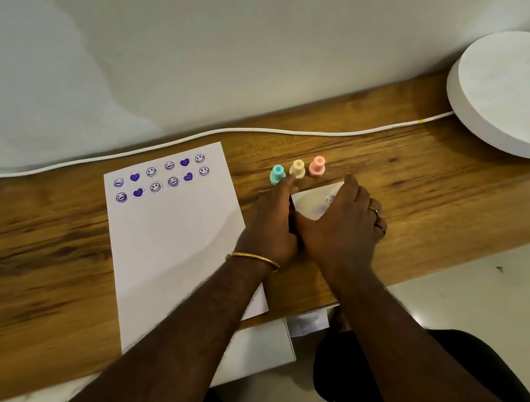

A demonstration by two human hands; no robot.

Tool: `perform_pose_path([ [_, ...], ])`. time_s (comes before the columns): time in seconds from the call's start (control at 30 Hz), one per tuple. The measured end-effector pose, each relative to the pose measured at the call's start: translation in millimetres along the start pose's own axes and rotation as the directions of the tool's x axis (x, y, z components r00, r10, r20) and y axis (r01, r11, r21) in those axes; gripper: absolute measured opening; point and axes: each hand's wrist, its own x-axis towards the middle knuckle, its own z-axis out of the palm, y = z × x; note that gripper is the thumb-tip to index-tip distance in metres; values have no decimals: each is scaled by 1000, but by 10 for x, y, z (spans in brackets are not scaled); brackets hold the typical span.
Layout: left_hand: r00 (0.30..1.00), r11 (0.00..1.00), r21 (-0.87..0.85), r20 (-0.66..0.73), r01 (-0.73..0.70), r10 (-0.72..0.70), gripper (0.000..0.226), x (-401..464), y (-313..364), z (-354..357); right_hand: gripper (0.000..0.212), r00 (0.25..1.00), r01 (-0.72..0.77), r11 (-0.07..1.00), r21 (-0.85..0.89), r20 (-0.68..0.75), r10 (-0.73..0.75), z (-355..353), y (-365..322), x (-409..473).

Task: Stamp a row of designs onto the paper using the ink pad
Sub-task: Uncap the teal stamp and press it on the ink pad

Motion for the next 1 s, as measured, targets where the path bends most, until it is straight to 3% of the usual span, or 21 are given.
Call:
perform_pose_path([
  [0.4, 999, 998, -40, 19, -40, 41, 95, -176, 54, -119, 107, 998, 13, 1000, 22, -57, -12, -232, -20, -29],
  [0.5, 998, 998, -41, -17, -55, 55, 74, -322, 39, -232, 109, 996, 49, 999, 11, -72, -48, -319, 35, -243],
  [0.63, 997, 997, 16, -32, -69, 70, 54, -484, 67, -345, 109, 999, 53, 998, -20, 10, -53, -311, 129, -597],
  [1.0, 998, 992, 106, -4, 65, -65, 59, -528, 152, -309, 111, 996, 65, 990, -123, 72, -56, -114, 239, -730],
])
